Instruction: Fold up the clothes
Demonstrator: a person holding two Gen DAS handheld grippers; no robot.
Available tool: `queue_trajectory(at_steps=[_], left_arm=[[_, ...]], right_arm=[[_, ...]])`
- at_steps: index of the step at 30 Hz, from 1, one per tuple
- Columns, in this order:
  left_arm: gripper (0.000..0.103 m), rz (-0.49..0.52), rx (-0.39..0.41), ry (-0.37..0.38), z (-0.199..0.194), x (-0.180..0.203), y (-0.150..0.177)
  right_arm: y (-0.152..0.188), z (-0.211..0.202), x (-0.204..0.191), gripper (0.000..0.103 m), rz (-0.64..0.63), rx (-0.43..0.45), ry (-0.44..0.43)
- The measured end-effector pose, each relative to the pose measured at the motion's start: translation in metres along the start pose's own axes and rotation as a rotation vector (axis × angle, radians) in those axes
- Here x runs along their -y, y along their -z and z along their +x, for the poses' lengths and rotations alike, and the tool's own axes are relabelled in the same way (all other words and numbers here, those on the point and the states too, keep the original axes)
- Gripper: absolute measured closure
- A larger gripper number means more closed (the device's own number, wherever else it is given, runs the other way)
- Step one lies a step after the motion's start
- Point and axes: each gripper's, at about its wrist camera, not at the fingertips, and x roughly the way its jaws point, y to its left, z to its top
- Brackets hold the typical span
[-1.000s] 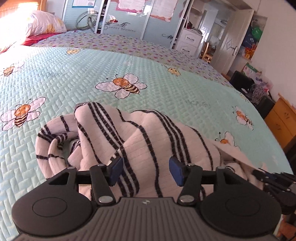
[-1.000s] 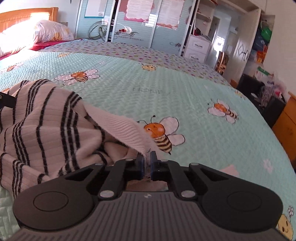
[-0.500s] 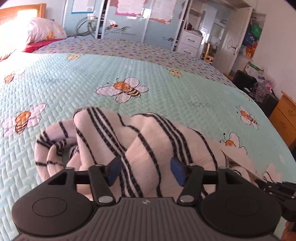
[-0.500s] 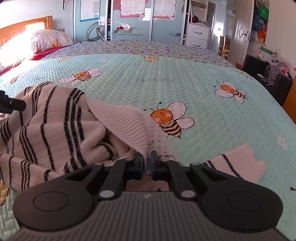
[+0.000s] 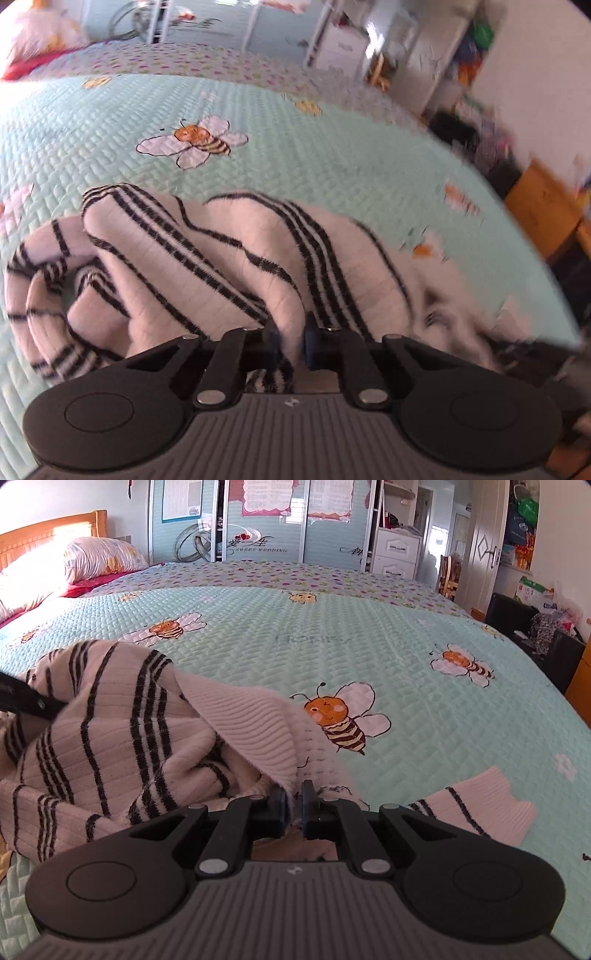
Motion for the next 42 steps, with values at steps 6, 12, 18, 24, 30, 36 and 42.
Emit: queue_trajectory(at_steps=[6,12,18,24,30,36,42], left_arm=[[0.096,-0.157,0.166,0.088,-0.093,-0.020,-0.020],[0.103,-0.158,0.375,0.006,-0.189,-0.043,-0.030],[0.103,-0.171,0.237,0.004,-0.180,-0.060,-0.007],[0.065,-0.119,0.054,0.005,-0.121,-0.046,0.021],[0.053,0.060,0.074,-0.080,-0.076,-0.010,0.010],[0.044,0.104,0.035,-0.157,-0.024,-0.017,-0.019],[0.053,-0.015,-0.059,-0.100,0.010,-0.034,-0.016]], right_arm=[[-0.027,-0.036,0.002,0.099,0.000,0.136,0.027],[-0.063,-0.075,0.000,0.100,-0.011,0.263,0.072],[-0.027,-0.027,0.033,0.099,0.102,0.007,0.109],[0.015,-0.024,0.049,0.074,0.239,-0.078,0.010],[0.005,-0.055,0.048,0.051,0.277,0.053,-0.071],[-0.017,-0.047,0.019,0.036,0.058,0.062,-0.079],[-0.027,-0.021,-0.020,0.035,-0.148,0.035,-0.098]])
